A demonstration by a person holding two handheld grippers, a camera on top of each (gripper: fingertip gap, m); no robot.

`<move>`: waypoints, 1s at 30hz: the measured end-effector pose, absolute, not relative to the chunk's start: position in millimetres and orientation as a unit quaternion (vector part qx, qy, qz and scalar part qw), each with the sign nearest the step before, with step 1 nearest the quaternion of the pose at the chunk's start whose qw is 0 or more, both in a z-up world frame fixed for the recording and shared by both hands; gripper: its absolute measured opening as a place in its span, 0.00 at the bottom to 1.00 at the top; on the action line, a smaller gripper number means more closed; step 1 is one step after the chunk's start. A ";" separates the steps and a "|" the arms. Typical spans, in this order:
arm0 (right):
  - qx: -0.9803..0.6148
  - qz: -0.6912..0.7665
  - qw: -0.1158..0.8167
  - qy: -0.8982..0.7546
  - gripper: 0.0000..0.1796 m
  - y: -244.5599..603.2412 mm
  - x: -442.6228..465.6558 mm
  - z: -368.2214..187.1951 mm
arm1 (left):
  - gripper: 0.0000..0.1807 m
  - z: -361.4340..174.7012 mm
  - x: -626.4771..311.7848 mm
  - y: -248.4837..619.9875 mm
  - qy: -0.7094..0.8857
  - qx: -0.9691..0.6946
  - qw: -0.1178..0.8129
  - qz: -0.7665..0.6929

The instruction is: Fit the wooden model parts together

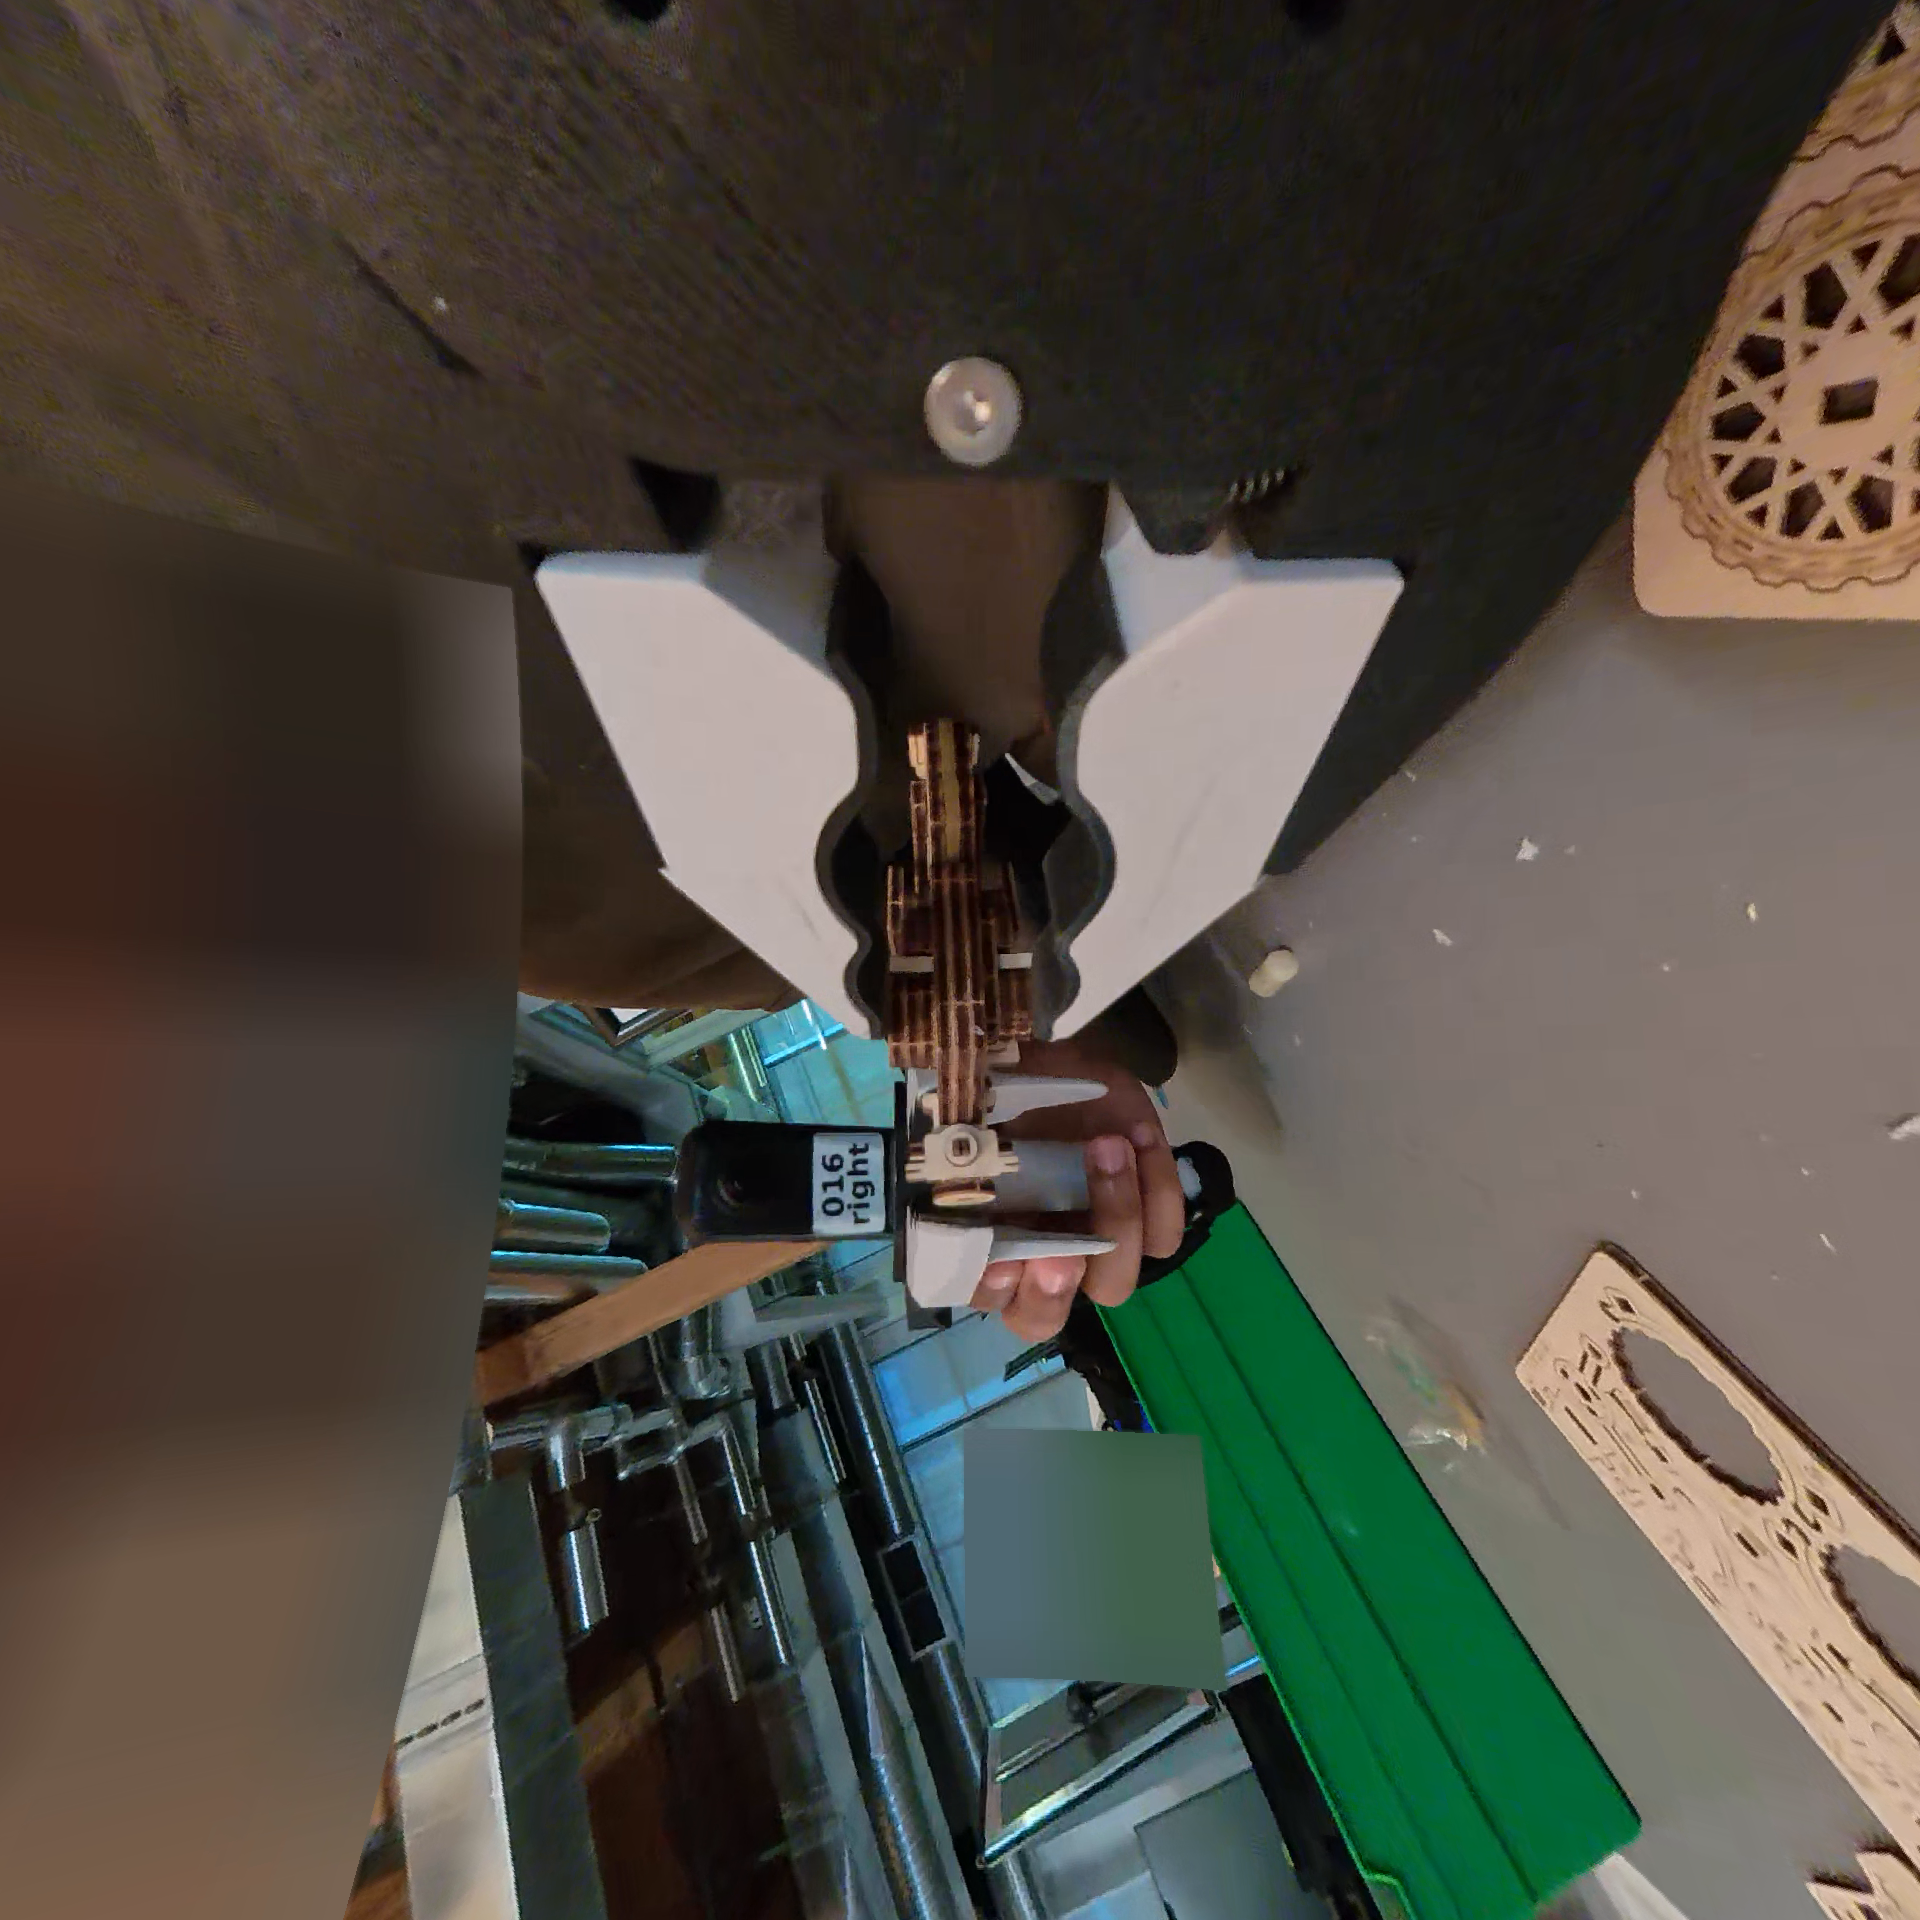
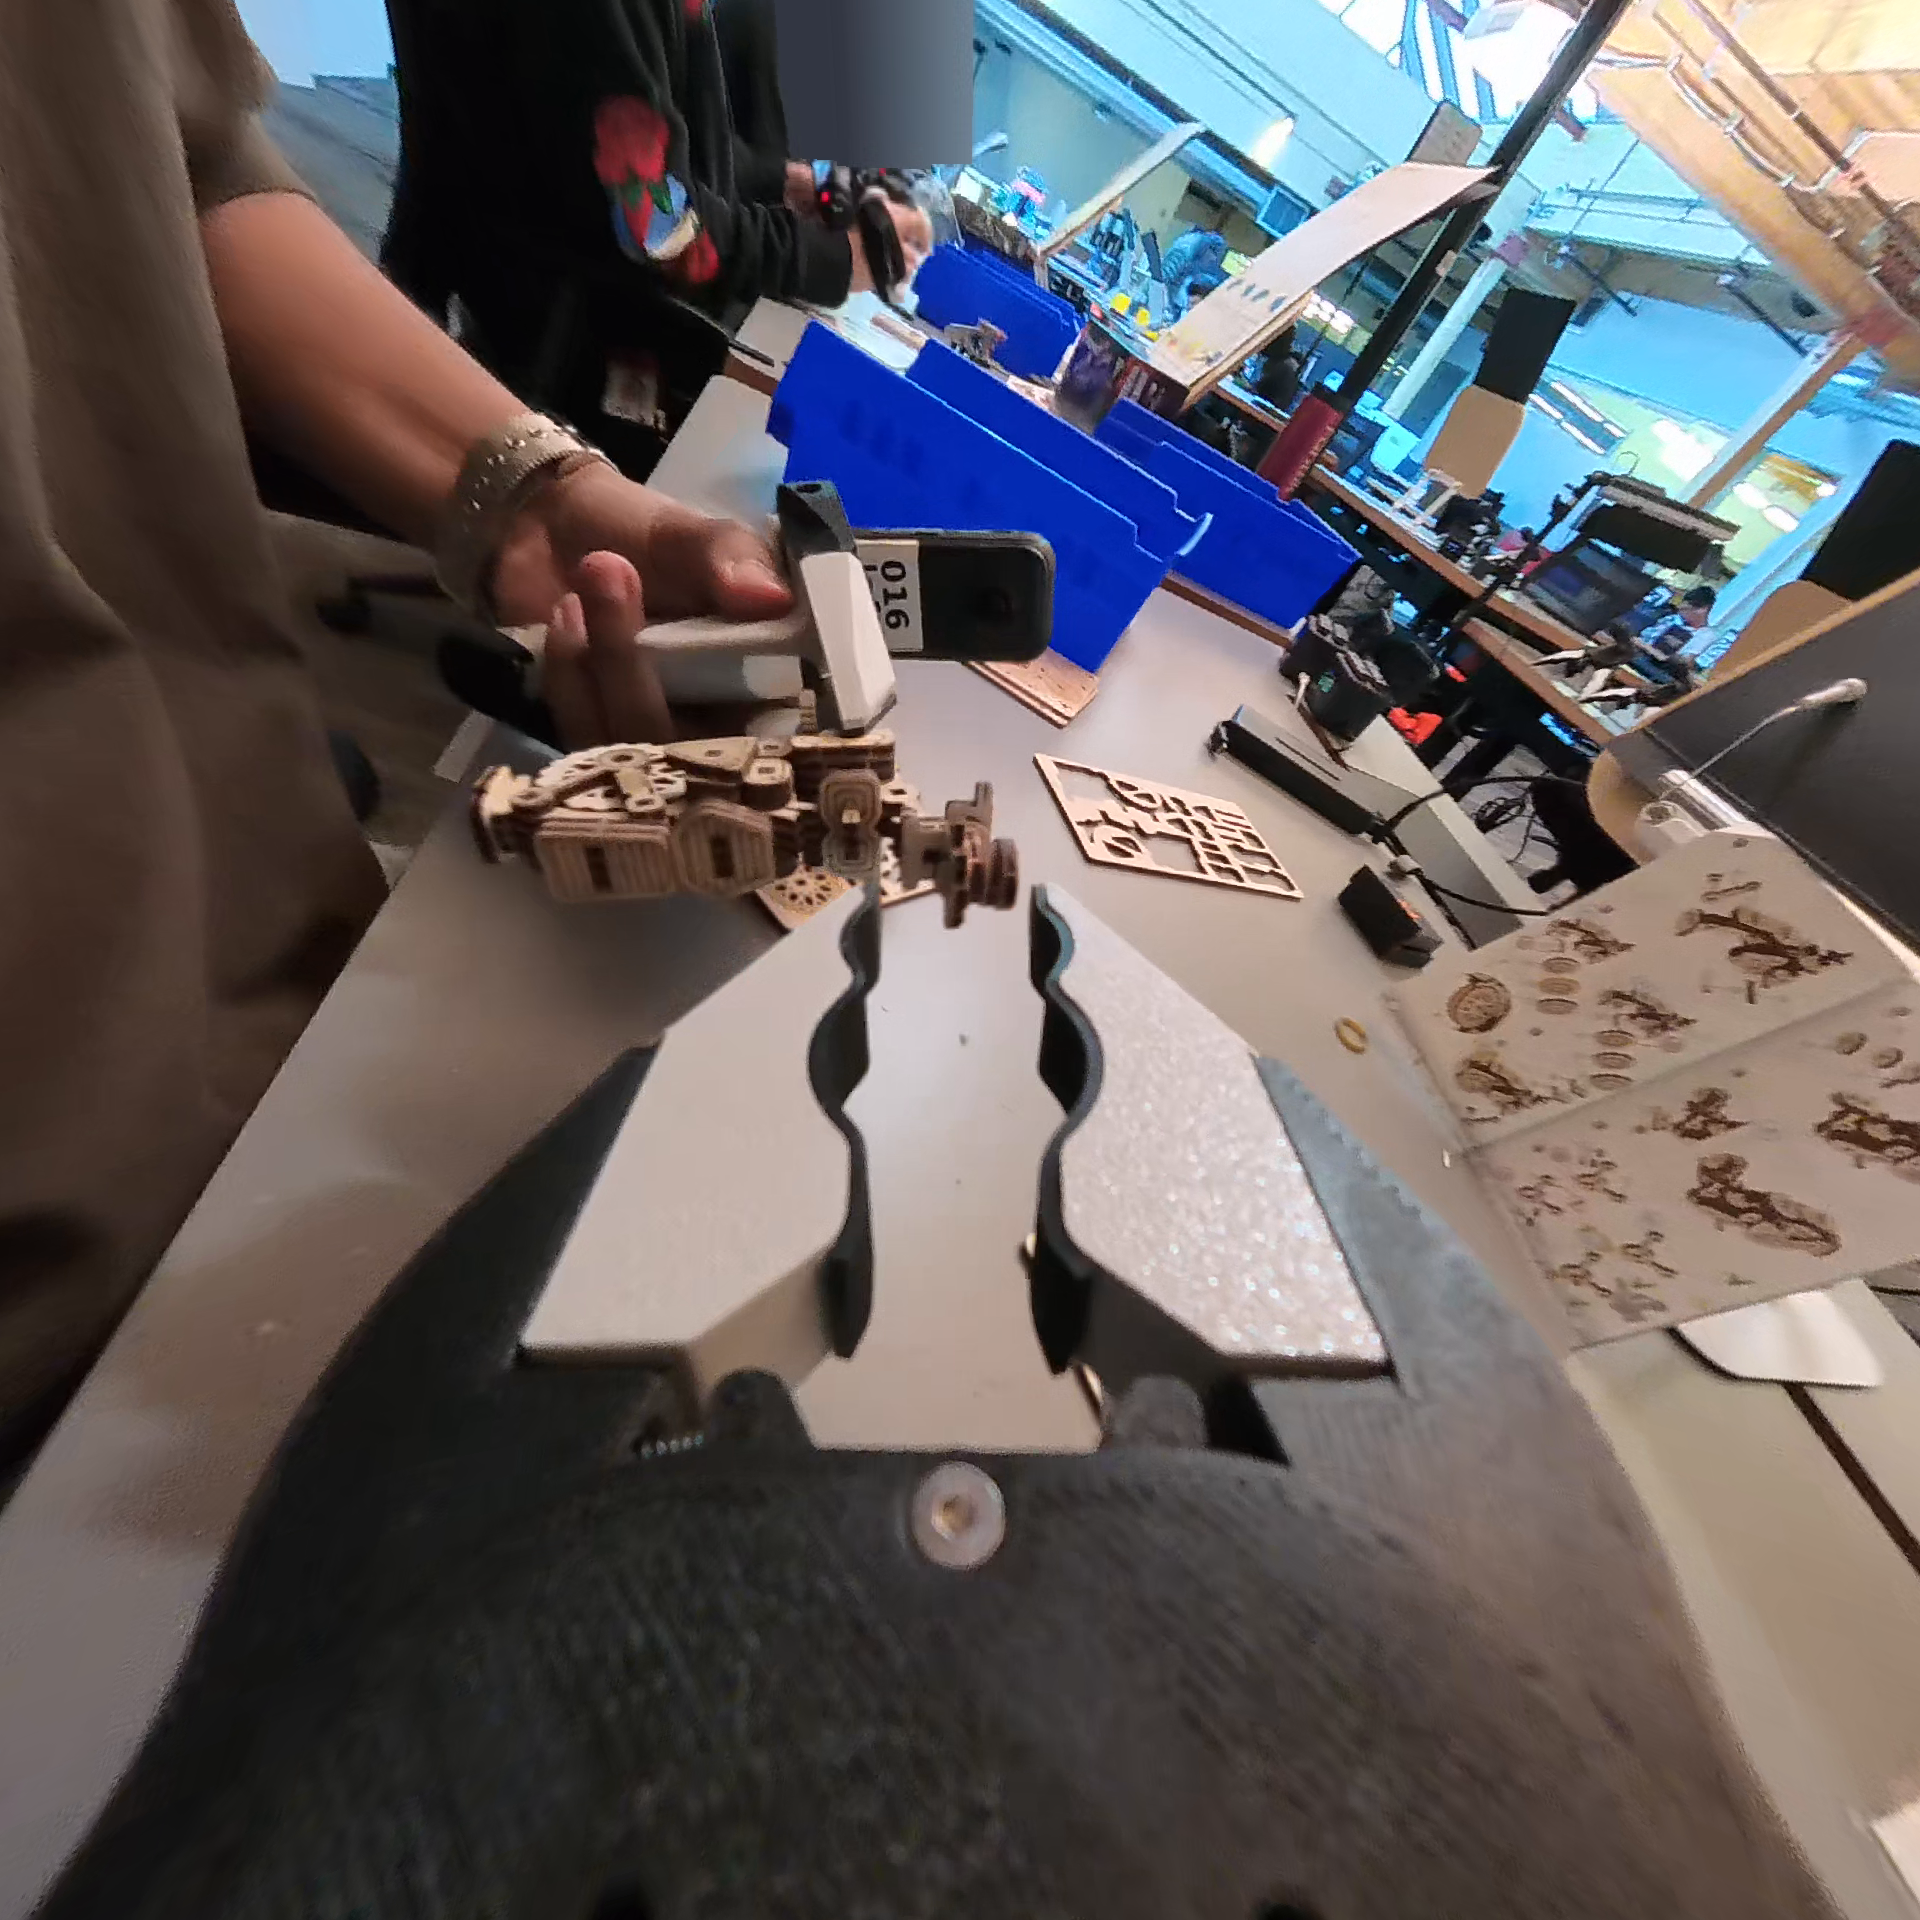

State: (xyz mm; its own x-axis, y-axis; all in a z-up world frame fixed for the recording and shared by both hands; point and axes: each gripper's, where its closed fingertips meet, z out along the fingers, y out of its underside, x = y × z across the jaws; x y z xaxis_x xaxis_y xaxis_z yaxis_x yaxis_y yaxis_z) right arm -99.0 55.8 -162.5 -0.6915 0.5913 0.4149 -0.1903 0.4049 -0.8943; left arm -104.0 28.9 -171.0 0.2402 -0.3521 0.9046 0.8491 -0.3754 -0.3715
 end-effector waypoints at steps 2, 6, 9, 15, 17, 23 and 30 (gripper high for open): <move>-0.136 0.532 0.366 -0.751 0.15 54.9 -99.0 -162.2 | 0.14 -171.5 -102.3 29.0 -0.208 -0.594 0.514 -0.583; -0.139 0.548 0.356 -0.744 0.13 54.5 -97.2 -158.7 | 0.14 -173.4 -99.8 29.3 -0.206 -0.598 0.508 -0.585; -0.140 0.555 0.344 -0.744 0.10 53.7 -95.7 -158.8 | 0.14 -173.3 -97.7 29.3 -0.202 -0.600 0.505 -0.587; -0.141 0.564 0.328 -0.744 0.07 52.5 -93.3 -158.6 | 0.14 -172.1 -95.7 28.7 -0.200 -0.595 0.500 -0.597; -0.142 0.566 0.325 -0.744 0.07 52.2 -92.9 -158.3 | 0.14 -172.0 -95.3 28.4 -0.199 -0.595 0.499 -0.597; -0.145 0.572 0.314 -0.743 0.07 51.5 -92.2 -157.3 | 0.14 -171.3 -94.9 27.8 -0.197 -0.593 0.499 -0.600; -0.143 0.573 0.314 -0.743 0.07 50.7 -91.7 -155.9 | 0.14 -170.4 -95.1 27.1 -0.198 -0.590 0.498 -0.605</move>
State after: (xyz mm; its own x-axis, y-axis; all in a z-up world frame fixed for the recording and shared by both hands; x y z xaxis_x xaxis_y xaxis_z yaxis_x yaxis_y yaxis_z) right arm -91.7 50.7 -155.9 -0.7623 0.5718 0.3031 -0.1479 0.3020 -0.9418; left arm -95.1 27.1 -170.4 0.1907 -0.3689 0.9097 0.8349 -0.4265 -0.3480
